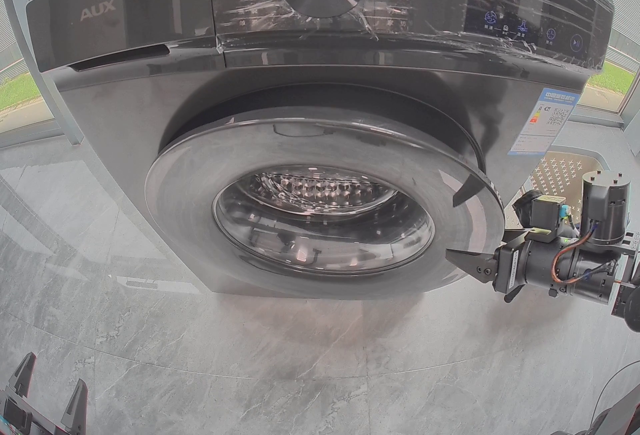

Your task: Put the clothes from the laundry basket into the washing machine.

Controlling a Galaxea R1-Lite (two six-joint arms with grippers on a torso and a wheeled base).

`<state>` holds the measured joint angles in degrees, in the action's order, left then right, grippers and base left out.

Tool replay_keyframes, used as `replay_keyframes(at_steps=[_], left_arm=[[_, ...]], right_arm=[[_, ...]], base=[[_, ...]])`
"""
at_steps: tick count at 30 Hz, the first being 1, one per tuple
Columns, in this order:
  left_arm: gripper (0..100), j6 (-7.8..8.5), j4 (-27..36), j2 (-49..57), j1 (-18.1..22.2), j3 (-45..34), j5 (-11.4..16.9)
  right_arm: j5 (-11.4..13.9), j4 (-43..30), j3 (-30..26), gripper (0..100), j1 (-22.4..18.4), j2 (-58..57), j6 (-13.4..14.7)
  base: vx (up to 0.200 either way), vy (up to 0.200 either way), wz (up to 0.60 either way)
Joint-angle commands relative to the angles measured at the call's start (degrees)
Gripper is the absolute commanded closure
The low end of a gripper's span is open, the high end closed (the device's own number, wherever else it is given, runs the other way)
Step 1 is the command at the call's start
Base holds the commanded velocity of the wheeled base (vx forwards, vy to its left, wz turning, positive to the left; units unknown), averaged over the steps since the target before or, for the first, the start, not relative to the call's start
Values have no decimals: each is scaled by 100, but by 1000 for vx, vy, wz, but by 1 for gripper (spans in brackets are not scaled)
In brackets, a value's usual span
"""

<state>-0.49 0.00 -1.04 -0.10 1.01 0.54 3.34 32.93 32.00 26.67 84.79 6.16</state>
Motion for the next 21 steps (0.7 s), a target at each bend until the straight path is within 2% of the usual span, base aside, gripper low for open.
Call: replay_keyframes(at_steps=[1,7,13,17,21], left_arm=[[0,-4,0,77,1,-92,-1],[0,5,0,77,1,-92,-1],[0,5,0,77,1,-92,-1],[0,-22,0,77,1,-92,-1],[0,-22,0,77,1,-92,-1]], right_arm=[[35,-32,26,0,163,240,-9],[35,-50,-379,0,462,-252,-9],[18,-76,-97,0,339,-6,-9],[9,-23,34,0,374,346,-9],[9,-32,-71,0,470,372,-9]], base=[[0,0,0],[0,0,0],[0,0,0],[-200,0,0],[-200,0,0]])
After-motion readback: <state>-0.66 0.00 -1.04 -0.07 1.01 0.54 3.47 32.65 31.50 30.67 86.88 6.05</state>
